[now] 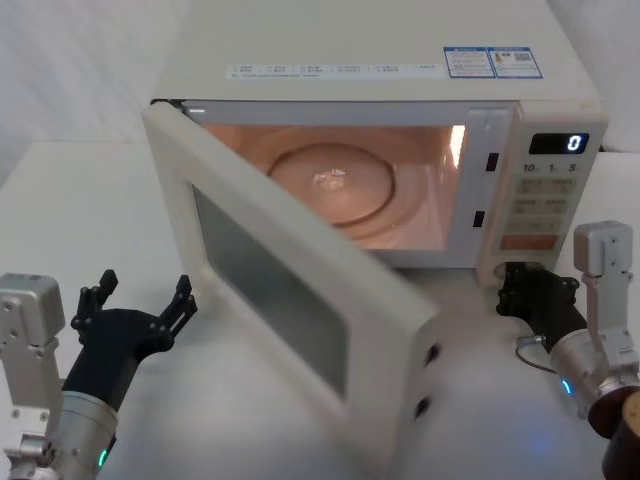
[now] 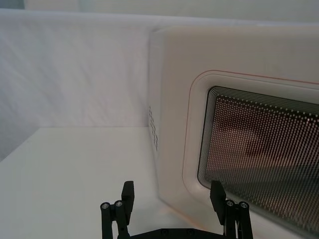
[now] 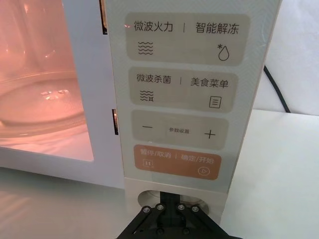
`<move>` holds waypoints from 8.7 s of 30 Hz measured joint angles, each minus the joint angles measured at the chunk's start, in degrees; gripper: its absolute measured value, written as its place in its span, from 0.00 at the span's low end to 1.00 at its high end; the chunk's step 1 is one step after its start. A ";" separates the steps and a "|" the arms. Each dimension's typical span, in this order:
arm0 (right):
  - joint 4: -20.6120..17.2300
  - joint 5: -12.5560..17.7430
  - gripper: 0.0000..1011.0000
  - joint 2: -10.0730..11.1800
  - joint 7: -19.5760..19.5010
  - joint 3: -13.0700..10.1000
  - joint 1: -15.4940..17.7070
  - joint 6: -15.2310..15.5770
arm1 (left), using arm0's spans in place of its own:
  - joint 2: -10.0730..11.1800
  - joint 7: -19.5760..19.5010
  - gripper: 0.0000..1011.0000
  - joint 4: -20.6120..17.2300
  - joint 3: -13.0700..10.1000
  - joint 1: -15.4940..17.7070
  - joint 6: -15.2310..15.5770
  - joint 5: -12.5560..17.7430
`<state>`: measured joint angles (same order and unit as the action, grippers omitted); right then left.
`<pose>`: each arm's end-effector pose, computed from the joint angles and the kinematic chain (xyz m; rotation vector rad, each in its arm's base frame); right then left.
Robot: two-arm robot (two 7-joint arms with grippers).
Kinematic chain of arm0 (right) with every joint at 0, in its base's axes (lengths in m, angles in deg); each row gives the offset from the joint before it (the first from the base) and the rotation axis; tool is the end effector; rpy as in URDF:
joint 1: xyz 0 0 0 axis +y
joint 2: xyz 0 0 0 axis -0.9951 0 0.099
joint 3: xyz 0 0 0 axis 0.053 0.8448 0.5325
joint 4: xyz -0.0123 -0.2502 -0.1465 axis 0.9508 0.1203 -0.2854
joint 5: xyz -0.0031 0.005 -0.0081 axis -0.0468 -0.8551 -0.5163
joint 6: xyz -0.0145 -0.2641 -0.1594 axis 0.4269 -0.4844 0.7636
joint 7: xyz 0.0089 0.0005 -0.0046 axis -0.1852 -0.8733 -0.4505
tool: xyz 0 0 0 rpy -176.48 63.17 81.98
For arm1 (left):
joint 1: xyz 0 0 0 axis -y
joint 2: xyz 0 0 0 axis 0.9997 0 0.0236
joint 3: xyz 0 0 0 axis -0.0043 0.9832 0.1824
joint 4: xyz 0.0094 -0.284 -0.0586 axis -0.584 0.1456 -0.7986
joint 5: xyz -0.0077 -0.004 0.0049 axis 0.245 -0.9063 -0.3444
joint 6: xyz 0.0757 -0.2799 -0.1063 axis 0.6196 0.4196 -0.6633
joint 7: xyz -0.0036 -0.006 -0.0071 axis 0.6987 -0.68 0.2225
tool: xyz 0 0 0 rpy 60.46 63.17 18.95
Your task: Press the button to open the microwave door with one hand; close the microwave door with the other hand.
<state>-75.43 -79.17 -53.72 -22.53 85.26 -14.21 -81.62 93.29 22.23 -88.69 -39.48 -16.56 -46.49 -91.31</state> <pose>0.3668 0.0200 -0.3251 -0.0896 0.0439 -1.3237 0.2530 0.0374 -0.2851 -0.0381 0.0141 1.4459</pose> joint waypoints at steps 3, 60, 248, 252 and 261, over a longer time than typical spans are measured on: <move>-0.35 -0.01 0.00 0.03 -0.08 -0.04 0.30 0.07 | 0.00 0.00 0.99 0.00 0.00 0.00 0.00 0.00; -22.58 0.12 0.00 3.15 0.48 -0.70 14.84 3.24 | 0.00 0.00 0.99 0.00 0.00 0.00 0.00 0.00; -24.87 13.30 0.99 10.54 7.88 -8.34 18.35 -2.60 | 3.24 -10.03 0.00 -6.77 10.34 -6.81 1.14 -6.94; -24.86 13.30 0.99 10.54 7.88 -8.34 18.35 -2.60 | 5.03 -12.55 0.00 -7.43 12.33 -7.20 0.84 -8.98; -24.86 13.30 0.99 10.54 7.88 -8.34 18.34 -2.60 | 10.66 -19.86 0.00 -7.60 14.35 -7.13 -0.25 -14.00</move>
<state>-100.29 -65.87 -43.18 -14.65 76.92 4.14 -84.22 103.96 2.37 -96.29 -25.13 -23.69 -46.74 -105.31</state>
